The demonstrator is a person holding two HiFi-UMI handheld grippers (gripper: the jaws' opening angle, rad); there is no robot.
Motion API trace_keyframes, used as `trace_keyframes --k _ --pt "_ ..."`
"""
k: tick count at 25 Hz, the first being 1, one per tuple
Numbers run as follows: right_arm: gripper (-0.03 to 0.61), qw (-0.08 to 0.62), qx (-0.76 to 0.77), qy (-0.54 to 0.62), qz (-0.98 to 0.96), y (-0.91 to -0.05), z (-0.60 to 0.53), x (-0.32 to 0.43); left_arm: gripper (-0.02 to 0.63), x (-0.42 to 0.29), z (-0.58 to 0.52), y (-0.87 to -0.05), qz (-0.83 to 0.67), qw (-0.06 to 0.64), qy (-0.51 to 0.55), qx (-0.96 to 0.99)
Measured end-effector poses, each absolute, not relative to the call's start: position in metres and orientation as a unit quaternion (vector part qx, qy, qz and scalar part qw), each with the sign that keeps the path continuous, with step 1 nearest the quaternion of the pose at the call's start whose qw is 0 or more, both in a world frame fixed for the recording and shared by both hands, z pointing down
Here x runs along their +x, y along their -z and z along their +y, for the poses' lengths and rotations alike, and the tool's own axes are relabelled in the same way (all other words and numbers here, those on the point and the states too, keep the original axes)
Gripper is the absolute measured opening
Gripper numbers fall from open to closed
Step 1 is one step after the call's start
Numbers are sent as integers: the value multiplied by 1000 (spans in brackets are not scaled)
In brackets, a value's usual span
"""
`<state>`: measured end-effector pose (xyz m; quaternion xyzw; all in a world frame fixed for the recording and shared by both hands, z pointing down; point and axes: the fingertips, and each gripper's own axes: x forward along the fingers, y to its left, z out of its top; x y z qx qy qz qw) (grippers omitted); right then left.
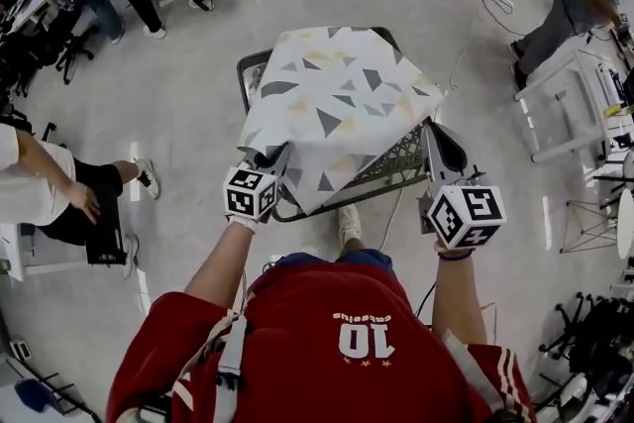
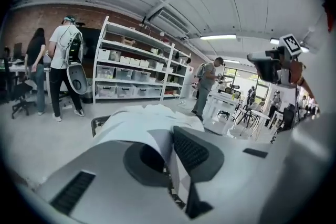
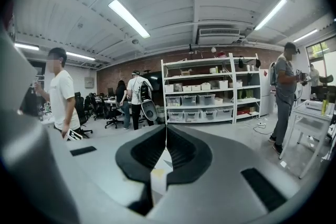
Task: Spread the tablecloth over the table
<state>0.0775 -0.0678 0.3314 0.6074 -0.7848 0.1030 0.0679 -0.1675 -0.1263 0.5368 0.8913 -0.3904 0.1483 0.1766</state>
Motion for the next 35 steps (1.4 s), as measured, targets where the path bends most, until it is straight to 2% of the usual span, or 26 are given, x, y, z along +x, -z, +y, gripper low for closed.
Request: trace_keyframes --k 7,9,13,17,23,29,35 --pt "15 71 605 -120 -784 -354 -86 89 82 -180 -131 -584 -412 187 -191 871" --pt "15 73 604 -125 -784 -359 -88 91 137 -185 -127 -598 -416 190 -210 864" --pt "15 77 604 -136 -781 -370 -93 99 178 -188 -120 -621 -419 196 -236 854" --pt "15 80 603 -143 -781 -375 -99 104 247 -196 -108 -644 -413 199 -283 843" --pt "15 77 597 -140 -786 -365 -90 92 258 -243 -75 -646 -440 196 -299 824" --pt "15 75 588 -137 -794 -367 -86 73 258 -272 -86 -603 -478 145 -258 827" --pt "15 54 593 -109 -796 -350 -78 63 256 -251 -112 -483 -485 37 -153 860"
